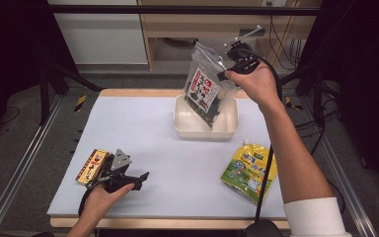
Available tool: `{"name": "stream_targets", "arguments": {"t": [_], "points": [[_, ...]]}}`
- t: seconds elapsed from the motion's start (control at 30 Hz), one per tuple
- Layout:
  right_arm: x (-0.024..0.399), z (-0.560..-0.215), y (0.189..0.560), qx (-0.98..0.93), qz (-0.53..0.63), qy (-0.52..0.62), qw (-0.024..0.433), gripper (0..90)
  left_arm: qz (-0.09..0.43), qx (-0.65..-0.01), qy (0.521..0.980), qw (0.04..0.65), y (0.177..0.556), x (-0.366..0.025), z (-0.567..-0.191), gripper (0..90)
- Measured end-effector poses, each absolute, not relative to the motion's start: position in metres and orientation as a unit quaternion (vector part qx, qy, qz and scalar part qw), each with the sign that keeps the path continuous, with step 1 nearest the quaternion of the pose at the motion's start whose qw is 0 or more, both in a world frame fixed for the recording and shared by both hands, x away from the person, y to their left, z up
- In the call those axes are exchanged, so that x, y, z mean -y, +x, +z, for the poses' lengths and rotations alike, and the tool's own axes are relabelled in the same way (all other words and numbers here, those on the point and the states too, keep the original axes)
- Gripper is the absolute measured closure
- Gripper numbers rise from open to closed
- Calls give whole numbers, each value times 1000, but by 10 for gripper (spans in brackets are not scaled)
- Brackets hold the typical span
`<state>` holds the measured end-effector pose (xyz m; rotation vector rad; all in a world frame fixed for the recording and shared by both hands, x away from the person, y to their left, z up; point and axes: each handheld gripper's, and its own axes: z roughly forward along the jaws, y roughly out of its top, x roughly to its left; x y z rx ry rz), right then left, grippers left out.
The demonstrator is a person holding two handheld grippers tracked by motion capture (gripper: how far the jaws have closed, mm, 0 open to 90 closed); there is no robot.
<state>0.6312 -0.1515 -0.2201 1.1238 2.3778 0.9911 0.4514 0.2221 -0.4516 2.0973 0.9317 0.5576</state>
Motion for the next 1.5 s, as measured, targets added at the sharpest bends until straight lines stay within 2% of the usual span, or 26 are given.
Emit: {"name": "stream_targets", "arguments": {"t": [0.6, 0.93, 1.0, 1.17, 1.3, 1.5], "points": [[139, -266, 653, -837, 346, 407, 115, 835, 211, -362, 825, 378, 451, -219, -455, 80], [140, -272, 652, -834, 364, 395, 122, 800, 209, -359, 828, 376, 451, -217, -456, 81], [140, -272, 651, -833, 367, 393, 127, 759, 210, -361, 827, 377, 451, -218, -456, 81], [139, -274, 648, -831, 366, 394, 144, 590, 210, -358, 829, 375, 451, -218, -456, 81], [140, -273, 645, -827, 373, 394, 148, 522, 211, -357, 829, 374, 451, -217, -456, 81], [145, -266, 635, -820, 391, 383, 171, 345, 215, -355, 830, 371, 451, -218, -455, 81]]}}
